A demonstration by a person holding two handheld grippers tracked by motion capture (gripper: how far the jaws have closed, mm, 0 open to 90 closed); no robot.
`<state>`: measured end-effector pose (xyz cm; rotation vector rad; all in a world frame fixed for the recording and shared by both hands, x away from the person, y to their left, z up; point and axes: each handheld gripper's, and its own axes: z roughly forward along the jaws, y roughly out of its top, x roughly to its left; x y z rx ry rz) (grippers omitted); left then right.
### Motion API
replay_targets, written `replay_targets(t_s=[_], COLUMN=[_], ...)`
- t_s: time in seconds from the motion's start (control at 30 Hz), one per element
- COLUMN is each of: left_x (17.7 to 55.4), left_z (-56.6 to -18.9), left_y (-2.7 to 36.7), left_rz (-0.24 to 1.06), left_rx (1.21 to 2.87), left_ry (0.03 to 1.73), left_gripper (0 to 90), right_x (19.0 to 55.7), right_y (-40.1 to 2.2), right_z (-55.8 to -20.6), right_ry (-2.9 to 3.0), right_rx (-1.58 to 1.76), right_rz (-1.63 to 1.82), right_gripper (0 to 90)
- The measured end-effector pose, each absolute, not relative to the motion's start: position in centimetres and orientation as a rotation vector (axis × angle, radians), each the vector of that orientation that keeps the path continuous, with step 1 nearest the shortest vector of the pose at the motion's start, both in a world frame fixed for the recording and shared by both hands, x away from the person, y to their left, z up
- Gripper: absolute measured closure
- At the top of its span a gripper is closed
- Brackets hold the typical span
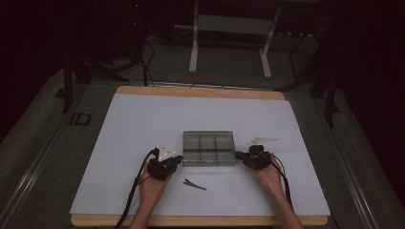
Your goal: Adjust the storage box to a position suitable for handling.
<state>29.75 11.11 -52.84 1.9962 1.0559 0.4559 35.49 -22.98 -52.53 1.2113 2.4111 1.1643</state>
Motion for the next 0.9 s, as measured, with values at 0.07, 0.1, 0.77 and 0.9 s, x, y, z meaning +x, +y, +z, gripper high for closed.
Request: replay_targets(t_s=[0.07, 0.1, 0.77, 0.9], left_x=[29.6, 29.57, 28.93, 28.87], left_z=[-52.87, -52.88, -52.9, -52.87], left_y=[11.29, 11.37, 11.77, 11.76], left_rz=[0.461, 0.461, 0.488, 0.489], left_rx=[2.0, 2.001, 1.999, 2.003], left_ry=[1.06, 1.062, 1.086, 1.084], left_gripper=[90.0, 90.0, 90.0, 90.0], right_x=[35.16, 34.93, 34.38, 34.41], right_y=[-22.89, -22.81, -22.3, -22.32], right_z=[-52.49, -52.46, -52.62, -52.66], right_ry=[2.426, 2.432, 2.447, 2.446], right_rx=[1.196, 1.189, 1.178, 1.18], right_rz=[1.16, 1.163, 1.19, 1.194], right_gripper=[90.0, 90.0, 90.0, 90.0])
